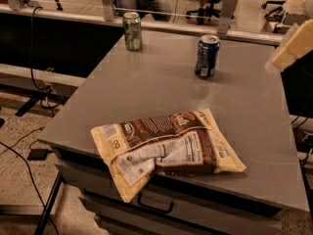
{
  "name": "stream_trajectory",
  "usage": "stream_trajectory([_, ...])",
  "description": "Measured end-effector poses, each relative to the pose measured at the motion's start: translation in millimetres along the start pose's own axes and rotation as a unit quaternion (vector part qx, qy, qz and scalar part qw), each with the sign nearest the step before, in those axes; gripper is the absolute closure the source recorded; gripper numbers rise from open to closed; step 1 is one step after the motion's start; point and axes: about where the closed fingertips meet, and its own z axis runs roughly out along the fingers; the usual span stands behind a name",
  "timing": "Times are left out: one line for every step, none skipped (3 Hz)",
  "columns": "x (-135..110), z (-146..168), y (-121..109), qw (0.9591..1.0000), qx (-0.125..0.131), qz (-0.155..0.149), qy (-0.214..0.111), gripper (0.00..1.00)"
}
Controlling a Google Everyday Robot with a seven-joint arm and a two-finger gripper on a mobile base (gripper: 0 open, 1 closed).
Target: Move pepsi can near brown chip bag
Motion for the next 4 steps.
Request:
stream_trajectory([-14,13,-37,0.9956,0.018,0.045,-0.080,0.00])
stream_trajectory([-35,33,-60,0.9820,0.051,0.084,-0.161,0.00])
stream_trajectory([-48,53,-58,0.9782,0.063,0.048,-0.192,0.00])
stream_trajectory([-54,57,-58,0.9771,0.069,0.028,-0.199,0.00])
